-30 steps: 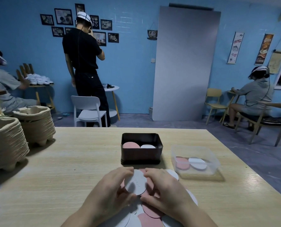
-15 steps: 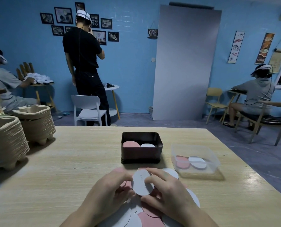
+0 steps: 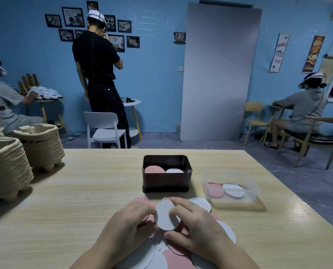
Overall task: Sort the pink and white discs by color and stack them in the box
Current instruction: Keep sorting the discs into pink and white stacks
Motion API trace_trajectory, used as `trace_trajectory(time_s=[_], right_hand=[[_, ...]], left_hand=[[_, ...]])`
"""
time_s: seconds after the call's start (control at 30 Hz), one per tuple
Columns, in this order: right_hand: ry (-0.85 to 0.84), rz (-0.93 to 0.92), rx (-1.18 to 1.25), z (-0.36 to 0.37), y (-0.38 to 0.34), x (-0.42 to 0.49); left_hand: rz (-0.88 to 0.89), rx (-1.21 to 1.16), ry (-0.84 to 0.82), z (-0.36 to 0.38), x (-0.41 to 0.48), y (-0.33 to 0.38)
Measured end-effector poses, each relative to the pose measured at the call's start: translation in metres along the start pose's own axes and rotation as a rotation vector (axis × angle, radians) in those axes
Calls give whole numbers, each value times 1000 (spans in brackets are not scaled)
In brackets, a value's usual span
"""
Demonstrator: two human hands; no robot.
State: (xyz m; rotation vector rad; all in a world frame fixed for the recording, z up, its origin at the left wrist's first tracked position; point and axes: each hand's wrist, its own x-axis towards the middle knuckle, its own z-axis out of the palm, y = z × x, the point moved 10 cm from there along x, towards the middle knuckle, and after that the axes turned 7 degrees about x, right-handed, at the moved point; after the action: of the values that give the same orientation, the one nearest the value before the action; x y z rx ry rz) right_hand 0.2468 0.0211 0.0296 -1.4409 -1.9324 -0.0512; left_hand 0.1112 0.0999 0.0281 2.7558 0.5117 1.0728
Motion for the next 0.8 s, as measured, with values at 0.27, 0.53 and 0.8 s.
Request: trace_trajectory(time_s=[0.27, 0.53, 0.8], right_hand=[[1, 24, 21, -3, 1, 0], [41, 79, -74, -5, 7, -3], [33, 70, -91, -6, 4, -4]], left_hand=[[7, 52, -47, 2, 0, 3], [-296, 246, -58, -8, -12, -46], [-366, 263, -102, -11, -13, -45]])
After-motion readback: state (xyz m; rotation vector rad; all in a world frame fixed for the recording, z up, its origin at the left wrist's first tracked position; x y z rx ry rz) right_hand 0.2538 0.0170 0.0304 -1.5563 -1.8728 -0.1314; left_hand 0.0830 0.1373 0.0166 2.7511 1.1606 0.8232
